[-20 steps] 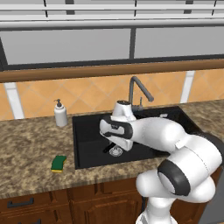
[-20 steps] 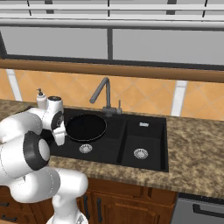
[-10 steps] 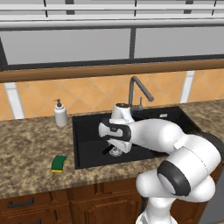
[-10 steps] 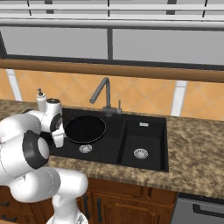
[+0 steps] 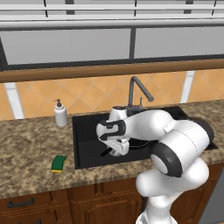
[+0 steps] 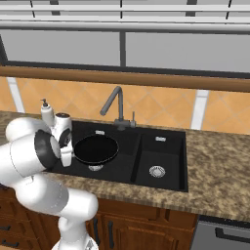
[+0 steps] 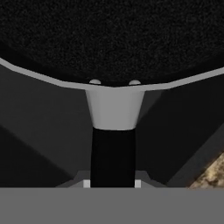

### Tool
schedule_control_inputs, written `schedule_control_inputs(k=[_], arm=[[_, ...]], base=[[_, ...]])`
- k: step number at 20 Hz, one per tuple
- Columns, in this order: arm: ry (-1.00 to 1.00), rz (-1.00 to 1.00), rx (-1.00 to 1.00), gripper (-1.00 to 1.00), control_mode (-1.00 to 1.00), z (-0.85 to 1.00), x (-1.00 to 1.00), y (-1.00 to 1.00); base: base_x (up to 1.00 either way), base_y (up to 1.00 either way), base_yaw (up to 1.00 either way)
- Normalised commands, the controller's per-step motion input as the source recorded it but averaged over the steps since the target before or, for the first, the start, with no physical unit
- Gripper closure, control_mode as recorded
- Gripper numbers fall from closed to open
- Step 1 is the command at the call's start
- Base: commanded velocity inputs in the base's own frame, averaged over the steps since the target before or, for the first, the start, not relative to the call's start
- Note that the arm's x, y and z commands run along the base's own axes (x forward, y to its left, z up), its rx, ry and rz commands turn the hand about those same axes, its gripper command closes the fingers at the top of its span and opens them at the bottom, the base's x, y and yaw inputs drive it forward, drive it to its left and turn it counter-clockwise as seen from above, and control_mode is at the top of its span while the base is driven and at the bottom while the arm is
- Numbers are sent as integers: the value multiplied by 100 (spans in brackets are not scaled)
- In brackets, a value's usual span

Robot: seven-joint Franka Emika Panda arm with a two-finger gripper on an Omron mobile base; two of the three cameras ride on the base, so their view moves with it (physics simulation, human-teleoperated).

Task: Pick the pan and sponge and place them into the sink. Then turn on the water.

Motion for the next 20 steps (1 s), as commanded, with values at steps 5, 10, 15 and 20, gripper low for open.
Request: schedule_control_inputs(k=[5, 10, 15, 20], arm=[[12, -5, -2, 100, -100, -17, 25, 5], [8, -6, -1, 100, -100, -24, 28, 0], [7, -6, -1, 100, -100, -28, 32, 0], [4, -5, 0, 100, -100, -40, 33, -1]], base=[[0, 0, 0], [0, 0, 0], [0, 0, 0], [0, 0, 0]])
